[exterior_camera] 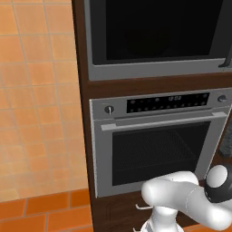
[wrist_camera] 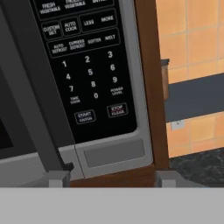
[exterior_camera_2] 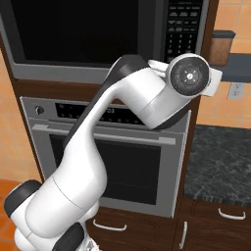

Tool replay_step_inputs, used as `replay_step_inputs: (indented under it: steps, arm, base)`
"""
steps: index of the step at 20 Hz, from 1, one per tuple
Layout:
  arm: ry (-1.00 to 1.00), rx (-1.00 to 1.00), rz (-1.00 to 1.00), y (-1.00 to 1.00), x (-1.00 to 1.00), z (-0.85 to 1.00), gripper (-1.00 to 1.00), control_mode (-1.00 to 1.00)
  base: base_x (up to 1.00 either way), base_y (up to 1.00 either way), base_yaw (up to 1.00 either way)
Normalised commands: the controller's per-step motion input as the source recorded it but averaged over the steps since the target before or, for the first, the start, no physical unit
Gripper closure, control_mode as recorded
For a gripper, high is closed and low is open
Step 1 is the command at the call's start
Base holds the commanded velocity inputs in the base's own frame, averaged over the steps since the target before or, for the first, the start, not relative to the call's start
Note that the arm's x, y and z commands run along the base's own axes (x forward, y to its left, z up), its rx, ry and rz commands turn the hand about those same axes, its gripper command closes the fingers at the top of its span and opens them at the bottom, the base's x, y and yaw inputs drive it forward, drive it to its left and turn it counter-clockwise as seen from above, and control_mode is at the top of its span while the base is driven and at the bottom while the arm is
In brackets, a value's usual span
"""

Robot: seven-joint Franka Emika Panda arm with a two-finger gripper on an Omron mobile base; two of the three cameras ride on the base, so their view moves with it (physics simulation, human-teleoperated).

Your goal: Open the microwave, place the bowl with waffle inside the microwave, then close the microwave door and turn it on.

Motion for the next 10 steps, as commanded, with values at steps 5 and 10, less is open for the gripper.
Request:
replay_step_inputs:
  steps: [5, 10]
  arm:
    - [0.00, -0.01, 0.04, 0.02, 0.06, 0.02, 1.00, -1.00]
    - [-0.09, -0.03, 0.30, 0.01, 0.35, 0.01, 1.00, -1.00]
  base:
    - [0.00, 0.00, 0.00]
    - [0.00, 0.00, 0.00]
